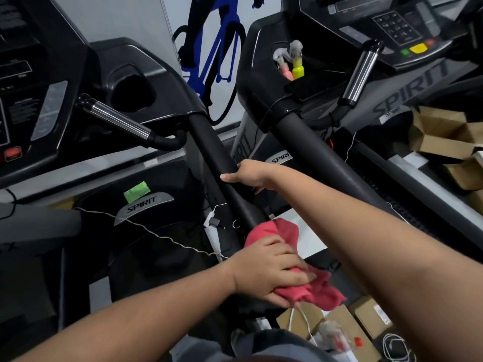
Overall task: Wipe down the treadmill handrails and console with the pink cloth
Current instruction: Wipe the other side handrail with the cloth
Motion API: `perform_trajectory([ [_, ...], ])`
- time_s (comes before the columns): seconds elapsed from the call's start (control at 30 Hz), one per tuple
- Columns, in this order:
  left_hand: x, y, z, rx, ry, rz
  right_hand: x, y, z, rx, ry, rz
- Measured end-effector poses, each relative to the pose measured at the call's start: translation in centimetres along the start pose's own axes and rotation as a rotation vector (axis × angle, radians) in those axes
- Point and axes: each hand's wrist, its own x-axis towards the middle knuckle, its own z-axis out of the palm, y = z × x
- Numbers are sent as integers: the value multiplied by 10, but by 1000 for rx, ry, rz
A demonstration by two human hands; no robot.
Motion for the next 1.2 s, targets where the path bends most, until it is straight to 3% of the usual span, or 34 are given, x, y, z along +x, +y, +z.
perform_trajectory([
  [0.13, -21, -20, 11, 86, 24, 34, -1, 4, 2, 2, 31, -7],
  [0.23, -37, -36, 10, 157, 99, -78, -1, 6, 4, 10, 47, -10],
  [0.4, -41, -37, 10, 37, 335, -670, -1, 6, 3, -36, 65, -19],
  [0.53, -13, 5, 4, -509, 478, -1229, 0, 7, -1, 6, 47, -9],
  [0.63, 8, 27, 1, -918, 616, -1503, 3, 6, -4, 95, 9, 9],
  [0.83, 14, 41, 9, -1178, 669, -1707, 4, 5, 0, 128, -16, 19],
  [0.9, 13, 32, 13, -1418, 761, -1782, 4, 6, 1, 143, -10, 10],
  [0.97, 18, 22, 12, -1803, 952, -1720, 4, 8, 3, 151, 1, -2],
  [1.07, 20, 14, 13, -2027, 1151, -1592, 4, 9, 5, 166, 6, -7],
  [1.2, 19, 23, 20, -2155, 986, -1547, 4, 11, 2, 146, 4, -5],
])
